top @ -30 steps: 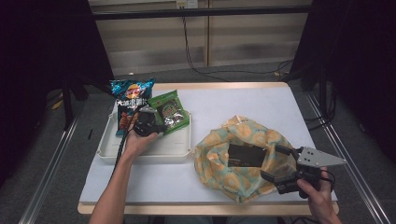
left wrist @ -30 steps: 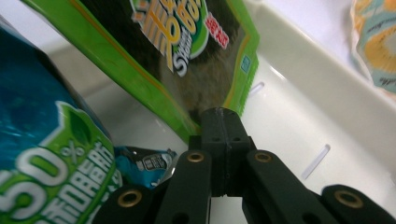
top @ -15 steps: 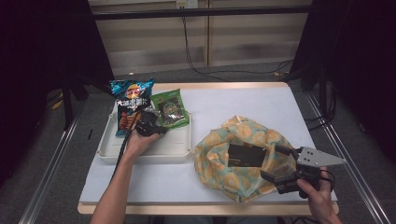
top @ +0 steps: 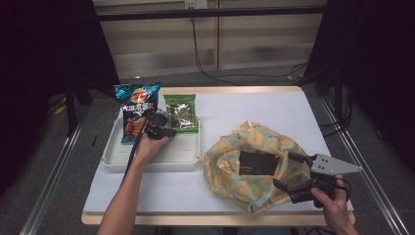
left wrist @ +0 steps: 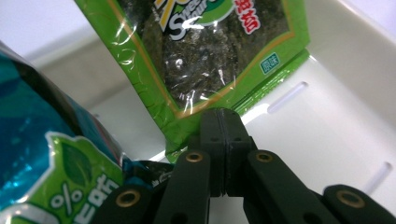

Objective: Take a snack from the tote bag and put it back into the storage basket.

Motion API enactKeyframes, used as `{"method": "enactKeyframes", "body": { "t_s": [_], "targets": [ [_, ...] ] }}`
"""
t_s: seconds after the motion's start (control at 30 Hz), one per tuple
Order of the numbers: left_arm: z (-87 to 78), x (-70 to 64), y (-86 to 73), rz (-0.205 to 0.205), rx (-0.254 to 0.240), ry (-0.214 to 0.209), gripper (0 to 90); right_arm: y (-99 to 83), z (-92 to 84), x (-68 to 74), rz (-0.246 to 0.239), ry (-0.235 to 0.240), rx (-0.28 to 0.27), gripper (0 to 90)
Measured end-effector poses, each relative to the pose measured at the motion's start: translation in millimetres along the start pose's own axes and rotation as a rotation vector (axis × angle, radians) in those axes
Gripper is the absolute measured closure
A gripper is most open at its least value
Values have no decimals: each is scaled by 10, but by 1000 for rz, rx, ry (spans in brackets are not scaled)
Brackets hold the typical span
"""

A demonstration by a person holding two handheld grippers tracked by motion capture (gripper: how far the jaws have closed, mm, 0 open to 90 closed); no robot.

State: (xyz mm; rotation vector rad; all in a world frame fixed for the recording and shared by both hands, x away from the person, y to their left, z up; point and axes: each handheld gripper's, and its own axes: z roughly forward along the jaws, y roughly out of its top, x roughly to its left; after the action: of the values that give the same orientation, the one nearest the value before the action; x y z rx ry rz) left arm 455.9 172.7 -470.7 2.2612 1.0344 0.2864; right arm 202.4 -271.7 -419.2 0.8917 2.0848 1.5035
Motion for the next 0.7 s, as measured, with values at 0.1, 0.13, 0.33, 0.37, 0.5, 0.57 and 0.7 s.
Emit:
{"method": "enactKeyframes", "body": {
  "t_s": [0.1, 0.13, 0.33, 0.37, 0.5, 0.57, 0.7],
  "targets": [
    [4, -39, -8, -1, -9, -28, 867, 2, -5, 9, -7, 0, -2, 7],
    [4, -56, -9, -3, -15, -18, 868, 3, -6, 7, -4, -2, -4, 8],
    [-131, -155, -2, 10, -70, -79, 850, 15, -16, 5, -1, -8, 2, 26],
    [-152, -176, 0, 20, -70, -84, 839, 19, -14, 7, -1, -7, 1, 33],
    [-300, -276, 6, 60, -111, -109, 811, 35, -19, 16, -9, 6, 3, 81],
    [-363, -318, -1, 71, -131, -130, 790, 44, -16, 21, -5, 9, 8, 89],
    [-517, -422, -49, 86, -179, -161, 765, 80, -15, 20, 4, 21, 12, 129]
  ]
}}
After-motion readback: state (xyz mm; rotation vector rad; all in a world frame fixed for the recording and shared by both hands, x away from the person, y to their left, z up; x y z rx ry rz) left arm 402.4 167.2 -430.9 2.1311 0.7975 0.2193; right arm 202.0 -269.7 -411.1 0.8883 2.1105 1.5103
